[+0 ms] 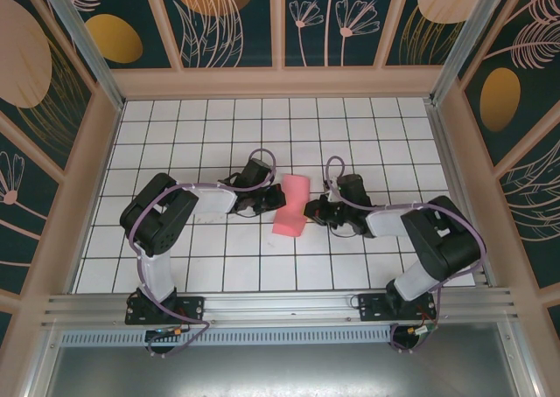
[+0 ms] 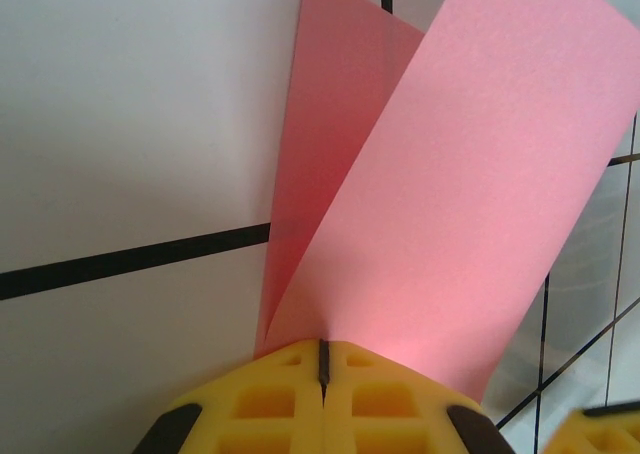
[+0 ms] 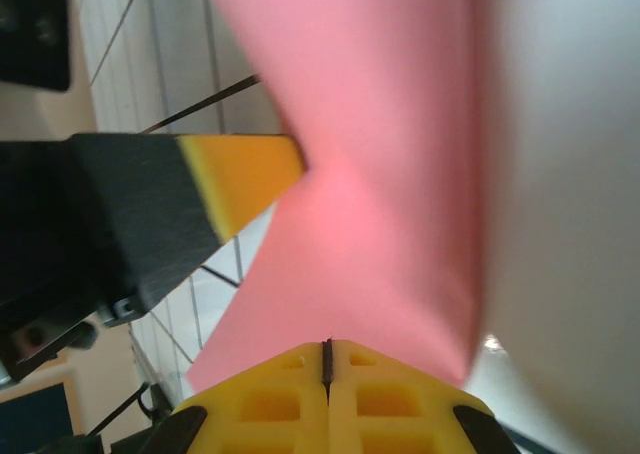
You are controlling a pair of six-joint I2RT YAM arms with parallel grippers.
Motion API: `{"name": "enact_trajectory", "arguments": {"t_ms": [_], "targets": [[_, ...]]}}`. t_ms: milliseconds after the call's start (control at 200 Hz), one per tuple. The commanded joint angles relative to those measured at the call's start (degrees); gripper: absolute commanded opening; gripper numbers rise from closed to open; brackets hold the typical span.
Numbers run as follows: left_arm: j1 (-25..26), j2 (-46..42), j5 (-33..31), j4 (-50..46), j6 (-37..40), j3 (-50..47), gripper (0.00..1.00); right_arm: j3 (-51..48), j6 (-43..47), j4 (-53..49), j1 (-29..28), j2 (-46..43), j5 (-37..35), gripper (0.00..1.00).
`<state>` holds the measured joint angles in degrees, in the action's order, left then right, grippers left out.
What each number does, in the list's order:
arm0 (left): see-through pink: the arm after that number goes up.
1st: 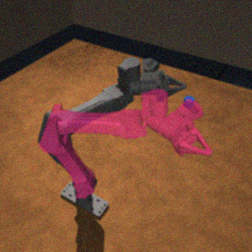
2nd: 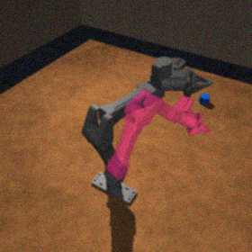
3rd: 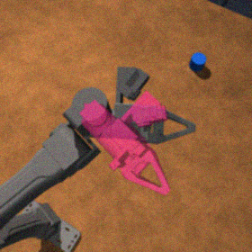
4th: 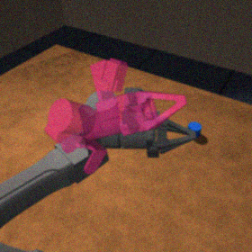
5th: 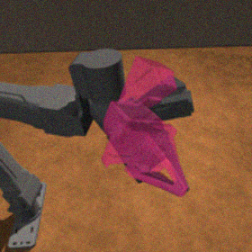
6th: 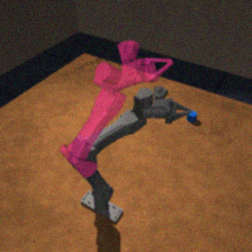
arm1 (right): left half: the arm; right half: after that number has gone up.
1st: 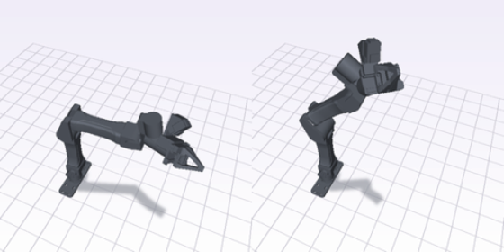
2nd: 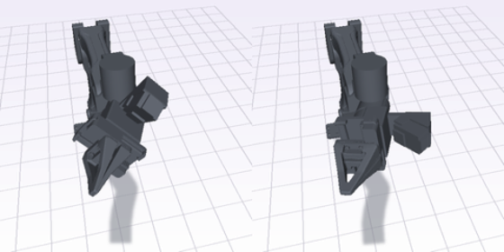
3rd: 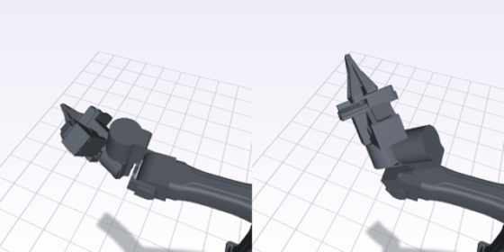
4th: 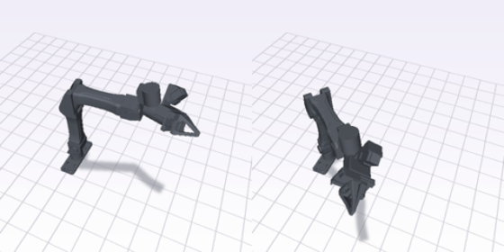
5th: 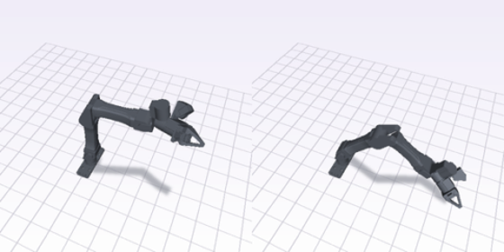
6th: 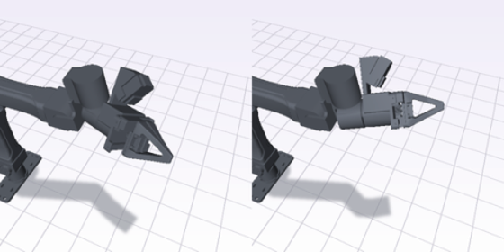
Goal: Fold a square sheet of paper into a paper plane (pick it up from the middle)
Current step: Fold the square sheet of paper in half at the center of the table.
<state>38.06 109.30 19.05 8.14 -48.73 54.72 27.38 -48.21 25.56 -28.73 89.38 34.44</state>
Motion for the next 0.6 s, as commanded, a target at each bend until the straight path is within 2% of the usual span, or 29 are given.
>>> {"name": "enact_trajectory", "arguments": {"t_ms": [0, 305, 590], "targets": [[0.52, 3.28, -1.22, -4.72, 0.39, -2.11, 0.0, 0.1, 0.24, 0.37, -1.06, -0.29, 0.34, 0.0], [0.44, 2.61, -1.59, -4.63, 0.46, -2.95, 0.0, -3.91, 0.57, 3.58, -1.15, 5.79, -0.27, 0.0], [0.47, 2.62, -1.43, -4.54, 0.54, -3.04, 0.0, -2.83, 0.44, 0.71, -1.88, 0.08, -0.63, 0.0]]}}
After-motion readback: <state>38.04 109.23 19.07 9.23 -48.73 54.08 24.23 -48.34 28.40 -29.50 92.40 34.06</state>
